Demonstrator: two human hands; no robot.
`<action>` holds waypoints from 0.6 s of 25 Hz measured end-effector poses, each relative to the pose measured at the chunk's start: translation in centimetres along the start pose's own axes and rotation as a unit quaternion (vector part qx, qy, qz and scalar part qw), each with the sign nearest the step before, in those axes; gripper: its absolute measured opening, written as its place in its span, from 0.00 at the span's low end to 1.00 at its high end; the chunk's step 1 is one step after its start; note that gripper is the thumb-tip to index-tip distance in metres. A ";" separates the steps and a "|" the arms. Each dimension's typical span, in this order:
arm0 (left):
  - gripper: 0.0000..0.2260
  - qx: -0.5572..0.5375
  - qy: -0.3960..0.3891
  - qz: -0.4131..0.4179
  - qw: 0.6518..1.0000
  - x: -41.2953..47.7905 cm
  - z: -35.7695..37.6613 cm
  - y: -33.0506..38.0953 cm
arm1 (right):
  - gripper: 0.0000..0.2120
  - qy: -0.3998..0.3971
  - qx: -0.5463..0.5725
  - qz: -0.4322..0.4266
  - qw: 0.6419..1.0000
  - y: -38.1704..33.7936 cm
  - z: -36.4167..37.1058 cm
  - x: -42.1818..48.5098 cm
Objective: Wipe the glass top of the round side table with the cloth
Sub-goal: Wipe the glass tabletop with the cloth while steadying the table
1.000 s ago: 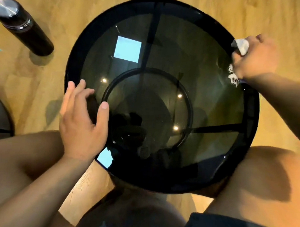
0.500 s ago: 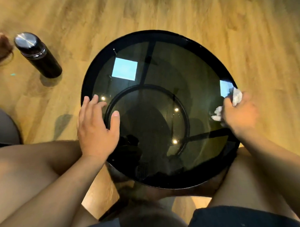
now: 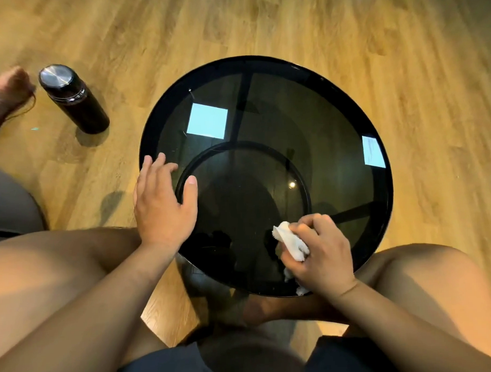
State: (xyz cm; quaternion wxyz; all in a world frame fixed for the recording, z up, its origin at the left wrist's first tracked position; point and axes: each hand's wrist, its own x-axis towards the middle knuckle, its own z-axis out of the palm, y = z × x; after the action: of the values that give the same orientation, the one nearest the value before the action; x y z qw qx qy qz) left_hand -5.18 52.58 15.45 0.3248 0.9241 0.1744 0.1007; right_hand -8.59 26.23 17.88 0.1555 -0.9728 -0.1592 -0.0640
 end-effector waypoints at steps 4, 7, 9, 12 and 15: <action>0.22 0.017 -0.005 0.000 1.000 0.3 0.1 0.0 | 0.13 0.002 -0.074 0.110 0.991 6.1 -1.6 2.4; 0.23 0.021 -0.007 0.002 1.000 0.3 0.2 -0.2 | 0.23 -0.003 -0.100 0.342 0.934 12.5 -4.8 4.3; 0.23 0.021 -0.012 -0.002 1.000 0.2 0.2 -0.2 | 0.23 -0.007 -0.107 0.366 0.925 10.8 -4.2 4.4; 0.23 0.019 -0.013 -0.001 1.000 0.4 0.1 0.0 | 0.16 -0.012 -0.091 0.304 0.948 1.3 -1.9 4.0; 0.22 0.007 -0.002 0.017 1.000 0.3 0.0 -0.5 | 0.10 0.020 -0.001 0.093 0.995 -8.7 0.2 1.8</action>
State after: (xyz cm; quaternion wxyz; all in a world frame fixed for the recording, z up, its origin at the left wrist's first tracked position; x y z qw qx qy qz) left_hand -5.00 53.03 15.15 0.3166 0.9295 0.1591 0.1028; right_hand -9.75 34.61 20.41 0.1625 -0.9821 -0.0648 -0.0691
